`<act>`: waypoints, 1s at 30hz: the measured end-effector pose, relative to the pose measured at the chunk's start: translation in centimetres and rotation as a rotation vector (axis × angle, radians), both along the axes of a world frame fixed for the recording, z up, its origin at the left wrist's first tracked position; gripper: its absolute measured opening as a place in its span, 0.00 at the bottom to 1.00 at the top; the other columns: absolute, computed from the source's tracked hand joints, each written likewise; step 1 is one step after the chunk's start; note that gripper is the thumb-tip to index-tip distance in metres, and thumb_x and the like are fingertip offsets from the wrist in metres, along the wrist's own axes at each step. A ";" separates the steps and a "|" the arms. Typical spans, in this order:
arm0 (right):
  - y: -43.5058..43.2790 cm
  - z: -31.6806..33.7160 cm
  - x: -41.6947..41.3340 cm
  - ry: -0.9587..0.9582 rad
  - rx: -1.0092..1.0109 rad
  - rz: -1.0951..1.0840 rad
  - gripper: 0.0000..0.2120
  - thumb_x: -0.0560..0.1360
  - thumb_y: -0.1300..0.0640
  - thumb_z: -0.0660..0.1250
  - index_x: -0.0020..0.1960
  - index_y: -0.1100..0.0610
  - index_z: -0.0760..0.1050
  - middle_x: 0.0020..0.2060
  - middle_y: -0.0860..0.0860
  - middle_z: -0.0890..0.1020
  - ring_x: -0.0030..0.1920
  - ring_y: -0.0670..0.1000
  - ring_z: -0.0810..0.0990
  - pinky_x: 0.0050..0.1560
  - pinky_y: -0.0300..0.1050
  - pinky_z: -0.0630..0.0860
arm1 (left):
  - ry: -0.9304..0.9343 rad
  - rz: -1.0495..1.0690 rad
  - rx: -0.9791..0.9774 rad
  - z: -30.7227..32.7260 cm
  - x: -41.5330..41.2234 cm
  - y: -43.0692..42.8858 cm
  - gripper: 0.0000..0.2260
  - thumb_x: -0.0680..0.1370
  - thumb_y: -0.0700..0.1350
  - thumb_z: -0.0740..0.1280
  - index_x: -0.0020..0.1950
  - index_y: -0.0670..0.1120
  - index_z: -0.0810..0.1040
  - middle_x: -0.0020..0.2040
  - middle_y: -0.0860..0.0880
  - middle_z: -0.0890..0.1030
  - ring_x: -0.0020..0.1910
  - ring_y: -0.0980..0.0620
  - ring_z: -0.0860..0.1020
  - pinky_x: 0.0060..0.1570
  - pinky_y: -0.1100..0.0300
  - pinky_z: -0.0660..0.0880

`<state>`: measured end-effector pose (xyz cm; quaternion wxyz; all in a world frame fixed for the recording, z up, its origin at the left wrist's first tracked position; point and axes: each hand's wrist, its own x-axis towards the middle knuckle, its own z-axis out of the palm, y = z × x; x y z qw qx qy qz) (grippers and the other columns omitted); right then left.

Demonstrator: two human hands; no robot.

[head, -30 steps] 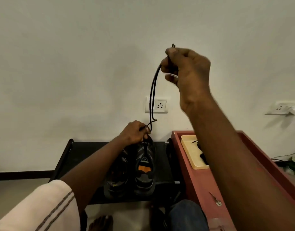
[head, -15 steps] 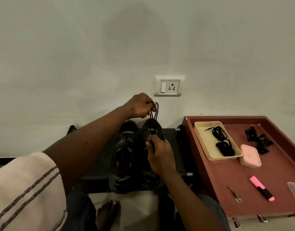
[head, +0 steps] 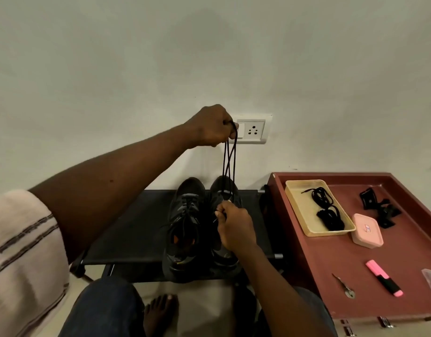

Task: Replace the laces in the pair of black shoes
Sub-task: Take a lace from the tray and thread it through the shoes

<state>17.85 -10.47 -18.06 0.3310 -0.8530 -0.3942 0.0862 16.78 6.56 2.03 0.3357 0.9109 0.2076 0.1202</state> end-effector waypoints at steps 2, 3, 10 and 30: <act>0.0 0.0 0.1 0.026 0.027 -0.001 0.08 0.83 0.56 0.65 0.45 0.54 0.75 0.39 0.48 0.78 0.40 0.53 0.78 0.44 0.53 0.79 | 0.005 0.010 -0.029 -0.3 -0.2 -0.2 0.14 0.83 0.41 0.62 0.43 0.43 0.85 0.28 0.60 0.80 0.29 0.61 0.76 0.32 0.64 0.77; 0.0 0.1 0.2 0.053 0.040 0.010 0.07 0.83 0.56 0.66 0.46 0.54 0.76 0.40 0.48 0.79 0.41 0.53 0.79 0.45 0.54 0.79 | 0.000 0.020 -0.045 -0.4 -0.2 -0.2 0.14 0.83 0.42 0.63 0.44 0.44 0.86 0.30 0.58 0.80 0.30 0.60 0.76 0.32 0.64 0.77; -0.9 8.4 2.0 0.093 0.410 -0.117 0.06 0.79 0.50 0.72 0.55 0.49 0.83 0.50 0.46 0.80 0.52 0.45 0.79 0.53 0.45 0.79 | -0.006 -0.004 -0.145 1.0 -1.3 -0.7 0.13 0.83 0.48 0.67 0.43 0.47 0.86 0.35 0.51 0.77 0.33 0.56 0.74 0.34 0.61 0.74; -2.4 47.2 2.0 0.134 0.744 0.046 0.04 0.76 0.56 0.75 0.43 0.55 0.84 0.36 0.50 0.86 0.36 0.48 0.81 0.40 0.43 0.79 | -0.431 -0.074 -0.181 19.4 -6.9 -6.6 0.07 0.81 0.47 0.71 0.58 0.48 0.84 0.39 0.50 0.78 0.31 0.57 0.73 0.34 0.62 0.74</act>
